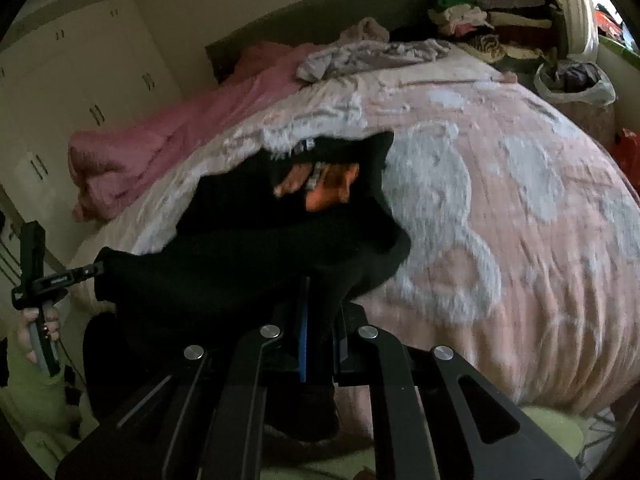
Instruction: Fold small clothes
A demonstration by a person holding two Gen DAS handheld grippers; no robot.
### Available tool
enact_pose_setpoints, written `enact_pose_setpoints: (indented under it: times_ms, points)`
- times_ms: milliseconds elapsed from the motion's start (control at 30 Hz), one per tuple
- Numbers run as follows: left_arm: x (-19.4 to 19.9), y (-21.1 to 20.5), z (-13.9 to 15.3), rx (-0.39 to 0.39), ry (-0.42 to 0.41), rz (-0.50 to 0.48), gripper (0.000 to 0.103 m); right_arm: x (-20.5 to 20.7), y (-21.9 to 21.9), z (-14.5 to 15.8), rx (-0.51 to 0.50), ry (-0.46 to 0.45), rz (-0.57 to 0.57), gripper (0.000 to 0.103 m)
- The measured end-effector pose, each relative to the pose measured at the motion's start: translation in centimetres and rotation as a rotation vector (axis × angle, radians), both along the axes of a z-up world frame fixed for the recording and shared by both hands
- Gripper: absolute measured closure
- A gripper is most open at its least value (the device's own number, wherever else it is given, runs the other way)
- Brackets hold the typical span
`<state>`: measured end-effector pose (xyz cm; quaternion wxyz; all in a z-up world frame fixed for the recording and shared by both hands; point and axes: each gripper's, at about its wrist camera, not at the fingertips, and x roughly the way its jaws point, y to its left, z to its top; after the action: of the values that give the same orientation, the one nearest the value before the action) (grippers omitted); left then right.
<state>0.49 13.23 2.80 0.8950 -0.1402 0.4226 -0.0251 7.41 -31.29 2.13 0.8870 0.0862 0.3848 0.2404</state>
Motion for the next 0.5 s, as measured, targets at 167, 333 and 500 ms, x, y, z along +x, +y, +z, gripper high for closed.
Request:
enact_pose_setpoints:
  times_ms: [167, 333, 500]
  points:
    - [2.7, 1.0, 1.8, -0.023, -0.045, 0.031, 0.100, 2.8, 0.0, 1.9, 0.034, -0.031, -0.034, 0.096]
    - [6.0, 1.8, 2.4, -0.049, -0.056, 0.071, 0.100, 6.7, 0.3, 3.1, 0.041, -0.048, -0.064, 0.096]
    - [9.3, 2.6, 2.4, -0.079, -0.054, 0.106, 0.100, 10.4, 0.9, 3.0, 0.036, -0.041, -0.090, 0.096]
